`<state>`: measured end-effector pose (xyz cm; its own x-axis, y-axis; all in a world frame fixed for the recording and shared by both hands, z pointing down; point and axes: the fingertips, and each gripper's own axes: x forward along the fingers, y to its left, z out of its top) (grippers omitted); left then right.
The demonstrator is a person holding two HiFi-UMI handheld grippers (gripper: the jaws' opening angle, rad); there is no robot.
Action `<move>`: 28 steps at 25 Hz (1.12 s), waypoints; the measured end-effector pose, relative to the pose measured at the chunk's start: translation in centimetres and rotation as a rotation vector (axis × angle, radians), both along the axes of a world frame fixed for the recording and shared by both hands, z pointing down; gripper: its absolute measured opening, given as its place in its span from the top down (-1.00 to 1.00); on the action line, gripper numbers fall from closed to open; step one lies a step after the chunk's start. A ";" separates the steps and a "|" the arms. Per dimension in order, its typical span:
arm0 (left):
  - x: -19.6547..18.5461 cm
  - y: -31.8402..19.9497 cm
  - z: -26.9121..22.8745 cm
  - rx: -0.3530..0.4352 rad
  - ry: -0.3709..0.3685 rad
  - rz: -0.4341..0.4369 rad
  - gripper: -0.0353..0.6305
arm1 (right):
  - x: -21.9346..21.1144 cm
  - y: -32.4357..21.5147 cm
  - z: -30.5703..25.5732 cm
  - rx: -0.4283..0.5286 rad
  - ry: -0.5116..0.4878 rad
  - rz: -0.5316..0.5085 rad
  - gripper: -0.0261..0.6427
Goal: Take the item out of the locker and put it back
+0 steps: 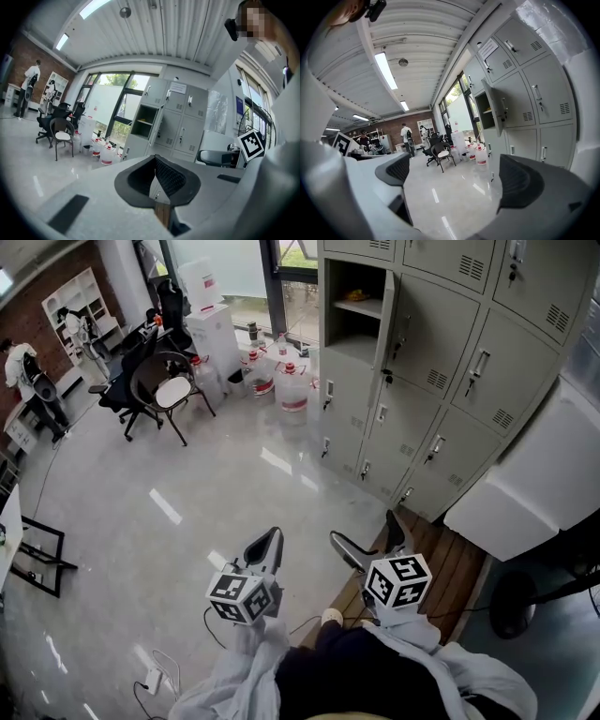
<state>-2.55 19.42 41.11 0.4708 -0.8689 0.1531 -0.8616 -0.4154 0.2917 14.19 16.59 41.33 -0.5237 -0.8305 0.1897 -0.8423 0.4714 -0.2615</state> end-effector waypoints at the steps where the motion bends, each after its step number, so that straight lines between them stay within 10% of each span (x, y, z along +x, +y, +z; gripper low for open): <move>1: 0.1 -0.6 0.1 -0.001 0.004 -0.006 0.88 | 0.0 -0.5 0.1 -0.002 0.003 -0.013 -0.81; 28: 1.0 -11.4 2.0 -0.033 -0.014 0.030 0.88 | -0.3 -9.6 1.8 -0.008 -0.003 -0.094 -0.80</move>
